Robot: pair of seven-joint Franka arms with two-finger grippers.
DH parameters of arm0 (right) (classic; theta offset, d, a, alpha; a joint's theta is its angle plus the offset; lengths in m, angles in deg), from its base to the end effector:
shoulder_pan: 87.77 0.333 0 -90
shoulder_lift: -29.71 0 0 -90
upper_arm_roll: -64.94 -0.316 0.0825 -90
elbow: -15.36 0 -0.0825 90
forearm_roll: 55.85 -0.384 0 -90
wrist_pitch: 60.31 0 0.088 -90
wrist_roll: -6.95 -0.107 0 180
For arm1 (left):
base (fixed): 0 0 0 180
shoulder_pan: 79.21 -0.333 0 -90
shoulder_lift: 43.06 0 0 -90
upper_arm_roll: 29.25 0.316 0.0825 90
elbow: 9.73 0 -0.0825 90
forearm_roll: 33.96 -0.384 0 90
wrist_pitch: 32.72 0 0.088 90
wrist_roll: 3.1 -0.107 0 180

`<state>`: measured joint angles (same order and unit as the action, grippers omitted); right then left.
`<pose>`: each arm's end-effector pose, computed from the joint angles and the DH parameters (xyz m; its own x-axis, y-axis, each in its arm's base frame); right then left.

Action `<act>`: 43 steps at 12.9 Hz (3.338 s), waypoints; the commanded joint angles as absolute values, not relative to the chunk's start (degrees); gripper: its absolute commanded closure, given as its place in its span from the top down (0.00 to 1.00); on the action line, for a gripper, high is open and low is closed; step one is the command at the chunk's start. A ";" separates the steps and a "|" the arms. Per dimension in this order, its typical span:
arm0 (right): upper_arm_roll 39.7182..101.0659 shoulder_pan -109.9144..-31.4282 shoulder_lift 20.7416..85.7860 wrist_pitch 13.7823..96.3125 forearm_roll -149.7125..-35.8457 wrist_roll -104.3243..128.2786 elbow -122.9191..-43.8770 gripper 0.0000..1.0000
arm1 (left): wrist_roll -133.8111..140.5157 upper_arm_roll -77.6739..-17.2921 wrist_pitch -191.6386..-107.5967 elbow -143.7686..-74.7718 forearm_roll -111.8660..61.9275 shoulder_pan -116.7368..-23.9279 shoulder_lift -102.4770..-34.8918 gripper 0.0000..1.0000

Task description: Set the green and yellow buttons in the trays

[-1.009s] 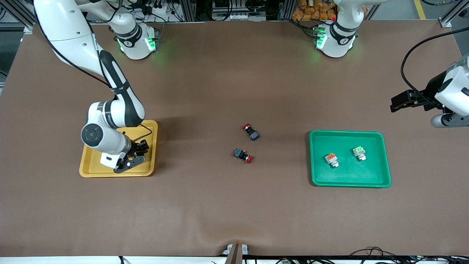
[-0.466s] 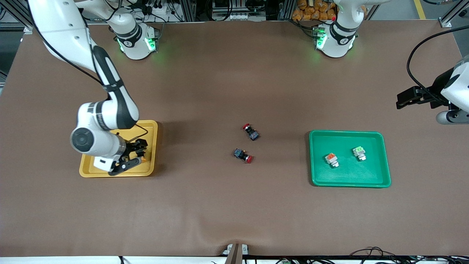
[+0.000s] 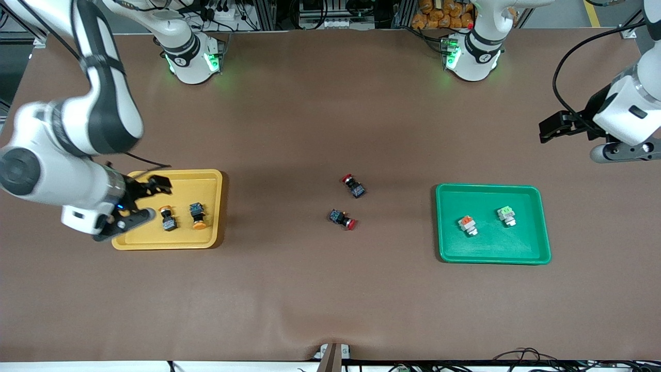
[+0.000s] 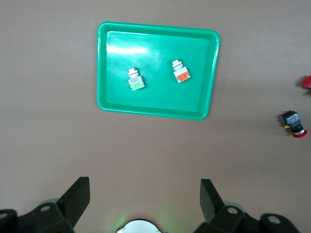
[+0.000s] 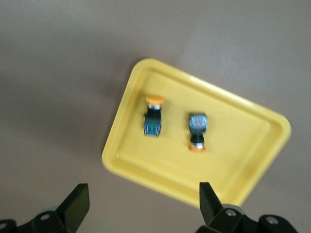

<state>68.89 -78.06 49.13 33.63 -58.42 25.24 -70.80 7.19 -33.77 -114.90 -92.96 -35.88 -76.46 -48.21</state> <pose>0.6352 0.0740 0.4578 0.8968 0.4021 -0.1844 0.3936 -0.9156 -0.0824 0.5641 -0.0658 0.6180 0.9932 0.0574 -0.1012 0.0530 -0.9976 -0.0452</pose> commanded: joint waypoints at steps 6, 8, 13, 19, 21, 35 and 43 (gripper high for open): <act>68.55 -82.74 34.30 21.61 -56.37 17.83 -74.37 1.00 | 6.31 -34.07 -117.44 -96.22 -35.54 -78.86 -45.17 1.00; 68.37 -85.39 33.23 20.29 -56.20 21.86 -74.20 1.00 | 6.31 -34.17 -117.44 -96.57 -35.37 -78.86 -44.91 1.00; 64.70 -88.56 33.14 20.55 -53.74 24.79 -74.29 1.00 | -0.36 -35.40 -119.91 -99.38 -35.10 -78.86 -42.80 1.00; 61.95 -89.62 29.63 20.89 -53.91 20.30 -79.02 1.00 | -1.60 -35.31 -119.38 -98.68 -35.19 -78.86 -42.71 1.00; 61.95 -89.35 26.91 22.83 -54.00 20.30 -82.01 1.00 | -1.69 -34.96 -119.11 -97.72 -35.19 -78.94 -43.24 1.00; 61.43 -90.49 27.60 23.19 -54.26 20.39 -81.41 1.00 | -1.78 -34.96 -118.15 -96.92 -35.19 -78.94 -43.33 1.00; 60.46 -90.41 29.10 22.57 -53.74 20.04 -77.19 1.00 | -1.96 -34.78 -118.15 -97.01 -35.19 -79.38 -43.41 1.00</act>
<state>61.94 -88.83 29.08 23.17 -54.63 20.87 -77.94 -0.81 -34.90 -118.78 -96.68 -35.73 -78.76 -44.30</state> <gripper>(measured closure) 0.000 0.000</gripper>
